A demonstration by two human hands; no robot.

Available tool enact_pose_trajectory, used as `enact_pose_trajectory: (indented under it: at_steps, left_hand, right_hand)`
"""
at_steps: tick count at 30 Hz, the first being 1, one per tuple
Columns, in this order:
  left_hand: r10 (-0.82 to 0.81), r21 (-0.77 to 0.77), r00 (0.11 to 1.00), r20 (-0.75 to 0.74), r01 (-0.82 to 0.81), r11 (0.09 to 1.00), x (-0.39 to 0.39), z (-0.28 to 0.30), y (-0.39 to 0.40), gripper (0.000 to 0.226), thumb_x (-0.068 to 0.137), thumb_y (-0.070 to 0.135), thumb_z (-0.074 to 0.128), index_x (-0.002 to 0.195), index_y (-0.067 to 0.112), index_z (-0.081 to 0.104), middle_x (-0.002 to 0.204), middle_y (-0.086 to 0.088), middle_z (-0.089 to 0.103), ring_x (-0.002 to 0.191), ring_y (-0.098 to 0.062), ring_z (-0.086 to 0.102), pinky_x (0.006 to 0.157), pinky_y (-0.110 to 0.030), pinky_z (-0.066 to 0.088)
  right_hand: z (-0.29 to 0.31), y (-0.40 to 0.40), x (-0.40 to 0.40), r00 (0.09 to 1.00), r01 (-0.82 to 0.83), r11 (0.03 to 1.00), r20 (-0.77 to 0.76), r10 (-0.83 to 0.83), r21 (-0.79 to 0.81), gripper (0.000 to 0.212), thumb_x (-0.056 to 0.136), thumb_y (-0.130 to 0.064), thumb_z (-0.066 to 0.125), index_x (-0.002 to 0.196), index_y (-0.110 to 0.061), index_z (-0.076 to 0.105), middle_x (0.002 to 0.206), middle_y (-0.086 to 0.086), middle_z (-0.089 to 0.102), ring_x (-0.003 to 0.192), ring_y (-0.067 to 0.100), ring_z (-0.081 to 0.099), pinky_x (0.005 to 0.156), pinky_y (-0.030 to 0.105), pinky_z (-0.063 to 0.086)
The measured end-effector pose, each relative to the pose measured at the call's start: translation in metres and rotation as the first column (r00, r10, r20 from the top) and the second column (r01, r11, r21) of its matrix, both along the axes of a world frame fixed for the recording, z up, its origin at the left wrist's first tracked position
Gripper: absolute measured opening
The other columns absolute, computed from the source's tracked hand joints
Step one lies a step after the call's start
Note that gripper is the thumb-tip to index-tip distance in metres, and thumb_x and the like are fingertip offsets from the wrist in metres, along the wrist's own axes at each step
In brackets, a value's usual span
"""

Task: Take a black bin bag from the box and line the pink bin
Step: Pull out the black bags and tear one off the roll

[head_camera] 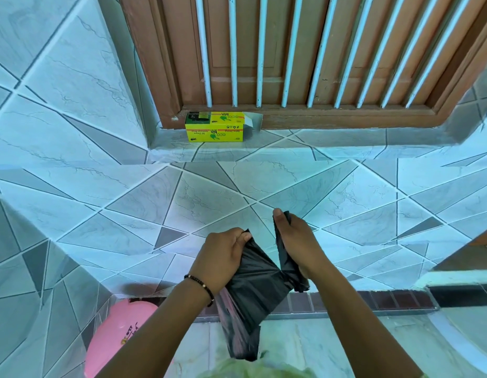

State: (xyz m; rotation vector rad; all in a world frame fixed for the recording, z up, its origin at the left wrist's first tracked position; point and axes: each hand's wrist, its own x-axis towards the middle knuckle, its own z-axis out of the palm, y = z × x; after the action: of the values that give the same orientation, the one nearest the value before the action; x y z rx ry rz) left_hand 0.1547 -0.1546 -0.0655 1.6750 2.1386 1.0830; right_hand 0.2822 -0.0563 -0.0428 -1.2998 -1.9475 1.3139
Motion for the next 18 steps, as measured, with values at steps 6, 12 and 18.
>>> enact_pose_trajectory:
  at_steps: [6, 12, 18]
  left_hand:
    - [0.011, -0.053, 1.000, 0.005, -0.010, 0.999, -0.018, 0.009, 0.002, 0.036, 0.094, 0.031, 0.042, 0.066, 0.010, 0.052, 0.056, 0.003, 0.047, 0.056, -0.005, 0.044, 0.056, -0.013, 0.033]
    - [-0.013, -0.002, 0.999, 0.030, 0.013, 1.000, -0.023, 0.015, 0.001, 0.037, 0.093, 0.028, 0.047, 0.057, 0.027, 0.042, 0.053, 0.006, 0.045, 0.058, -0.002, 0.051, 0.056, -0.009, 0.034]
    - [-0.030, -0.030, 0.955, 0.296, 0.041, 0.999, -0.028, 0.015, 0.001, 0.063, 0.071, 0.076, 0.037, 0.086, 0.020, 0.063, 0.078, 0.005, 0.066, 0.072, 0.000, 0.058, 0.066, -0.006, 0.040]
  right_hand:
    - [-0.006, 0.010, 0.022, 0.935, -0.303, 0.806, -0.322, 0.148, -0.508, 0.005, 0.087, -0.002, 0.056, 0.091, -0.005, 0.056, 0.082, 0.012, 0.054, 0.070, 0.020, 0.057, 0.067, 0.029, 0.051]
    - [-0.010, 0.010, 0.032, 0.913, -0.395, 0.792, -0.296, 0.282, -0.465, 0.032, 0.090, -0.010, 0.057, 0.121, -0.017, 0.051, 0.100, 0.009, 0.066, 0.091, 0.025, 0.064, 0.096, 0.053, 0.044]
    - [-0.008, 0.008, 0.035, 0.853, -0.467, 0.779, -0.446, 0.273, -0.417, 0.055, 0.077, -0.005, 0.070, 0.126, -0.017, 0.049, 0.117, 0.010, 0.065, 0.100, 0.022, 0.066, 0.085, 0.031, 0.054]
